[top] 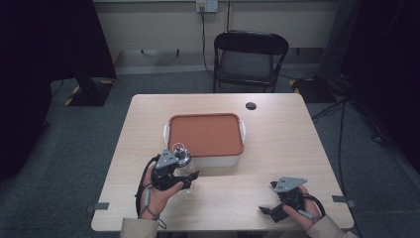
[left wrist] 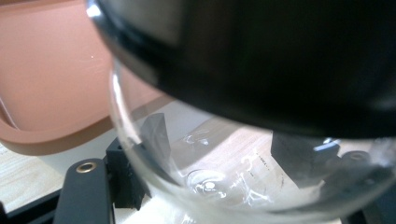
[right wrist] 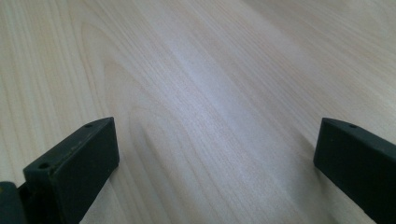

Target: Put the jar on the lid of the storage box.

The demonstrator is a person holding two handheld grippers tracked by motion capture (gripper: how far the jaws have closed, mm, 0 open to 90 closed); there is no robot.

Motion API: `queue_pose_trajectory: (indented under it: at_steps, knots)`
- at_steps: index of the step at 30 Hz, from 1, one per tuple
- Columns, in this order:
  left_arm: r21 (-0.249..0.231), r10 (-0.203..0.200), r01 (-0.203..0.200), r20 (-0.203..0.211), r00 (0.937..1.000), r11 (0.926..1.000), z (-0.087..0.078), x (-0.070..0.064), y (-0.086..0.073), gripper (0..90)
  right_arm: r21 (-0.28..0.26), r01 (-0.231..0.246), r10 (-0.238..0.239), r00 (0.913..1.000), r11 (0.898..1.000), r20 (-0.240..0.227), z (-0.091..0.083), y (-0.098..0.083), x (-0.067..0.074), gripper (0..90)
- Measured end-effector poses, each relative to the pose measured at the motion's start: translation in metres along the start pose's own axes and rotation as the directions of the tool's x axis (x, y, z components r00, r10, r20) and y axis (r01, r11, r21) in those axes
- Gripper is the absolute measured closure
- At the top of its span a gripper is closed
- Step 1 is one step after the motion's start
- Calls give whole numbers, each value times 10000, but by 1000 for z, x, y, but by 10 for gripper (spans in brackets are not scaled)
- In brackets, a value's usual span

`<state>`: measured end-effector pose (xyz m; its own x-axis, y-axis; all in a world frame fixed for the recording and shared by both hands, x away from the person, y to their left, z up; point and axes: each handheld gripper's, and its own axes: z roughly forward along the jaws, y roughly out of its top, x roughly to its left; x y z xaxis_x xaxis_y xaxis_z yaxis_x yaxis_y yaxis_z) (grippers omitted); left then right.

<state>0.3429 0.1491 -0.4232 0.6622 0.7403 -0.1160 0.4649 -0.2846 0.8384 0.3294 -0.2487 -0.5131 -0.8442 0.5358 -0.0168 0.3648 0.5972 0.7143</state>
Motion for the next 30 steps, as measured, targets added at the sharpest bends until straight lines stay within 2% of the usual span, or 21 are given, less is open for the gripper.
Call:
queue_pose_trajectory:
  at_steps: [20,27,30]
  knots:
    - [17,153,-153,255,9996,9999,-5,-1,25,313,-1,1,-1,10000,10000,-1,0,0,0,0]
    - [22,25,-26,455,9990,10000,-7,-1,34,313,-1,-1,1,10000,10000,-2,0,0,0,0]
    - [-5,174,-174,436,9989,9998,-8,-3,39,314,-1,0,0,10000,10000,-2,0,0,0,0]
